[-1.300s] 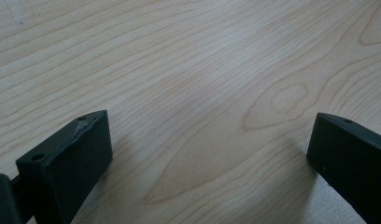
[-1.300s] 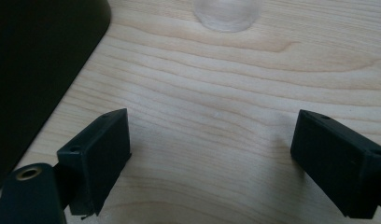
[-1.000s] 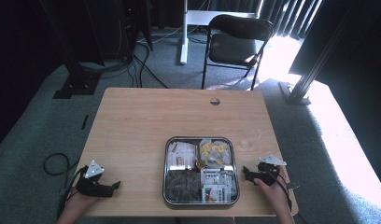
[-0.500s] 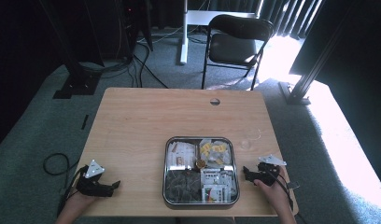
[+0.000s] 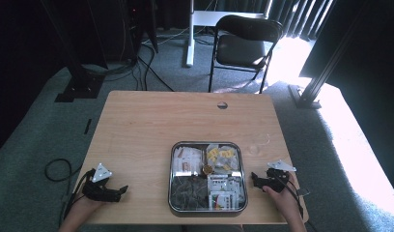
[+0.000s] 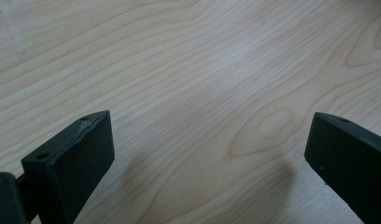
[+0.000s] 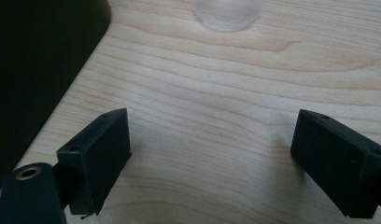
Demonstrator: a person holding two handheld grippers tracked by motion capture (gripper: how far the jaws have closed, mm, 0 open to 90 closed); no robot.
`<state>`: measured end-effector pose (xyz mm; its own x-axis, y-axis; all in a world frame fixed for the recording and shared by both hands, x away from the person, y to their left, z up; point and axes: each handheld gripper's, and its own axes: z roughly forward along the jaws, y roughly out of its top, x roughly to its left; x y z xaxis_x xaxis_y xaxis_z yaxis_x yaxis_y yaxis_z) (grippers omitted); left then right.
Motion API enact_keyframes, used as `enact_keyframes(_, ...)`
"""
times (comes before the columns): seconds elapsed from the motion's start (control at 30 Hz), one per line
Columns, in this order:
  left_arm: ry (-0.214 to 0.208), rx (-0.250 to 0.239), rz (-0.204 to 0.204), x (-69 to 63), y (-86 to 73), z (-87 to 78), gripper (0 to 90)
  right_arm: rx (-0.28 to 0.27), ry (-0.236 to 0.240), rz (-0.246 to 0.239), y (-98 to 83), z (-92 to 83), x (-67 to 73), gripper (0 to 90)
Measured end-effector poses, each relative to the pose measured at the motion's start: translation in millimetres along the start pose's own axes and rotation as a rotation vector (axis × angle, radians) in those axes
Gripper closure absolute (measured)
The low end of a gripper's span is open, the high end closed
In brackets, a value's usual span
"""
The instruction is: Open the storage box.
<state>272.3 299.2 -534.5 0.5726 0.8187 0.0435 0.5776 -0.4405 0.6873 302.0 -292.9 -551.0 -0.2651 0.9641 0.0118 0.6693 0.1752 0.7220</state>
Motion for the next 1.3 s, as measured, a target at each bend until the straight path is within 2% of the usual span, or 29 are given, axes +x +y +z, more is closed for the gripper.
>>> enact_keyframes(0.17, -0.017, -0.009, 0.028, -8.8, 8.8, 4.0, 1.7, 0.000, 0.000, 0.000, 0.0, 0.0, 0.0, 11.2)
enact_keyframes(0.5, -0.029, -0.027, 0.040, -15.6, 20.9, 7.1, 1.7, 0.000, 0.000, 0.000, 0.0, 0.0, 0.0, 11.3)
enact_keyframes(0.6, -0.056, -0.044, 0.056, -21.6, 30.4, 5.2, 1.7, 0.000, 0.000, 0.000, 0.0, 0.0, 0.0, 11.2)
enact_keyframes(0.83, -0.083, -0.059, 0.086, -32.4, 46.7, 5.8, 1.7, 0.000, 0.000, 0.001, 0.0, 0.0, 0.1, 11.3)
enact_keyframes(1.03, -0.128, -0.076, 0.107, -41.0, 56.7, 7.8, 1.7, 0.000, 0.000, 0.000, 0.0, 0.0, -0.1, 11.3)
enact_keyframes(1.3, -0.156, -0.099, 0.141, -52.4, 69.8, 5.0, 1.7, 0.000, 0.000, 0.000, 0.0, 0.0, 0.0, 11.3)
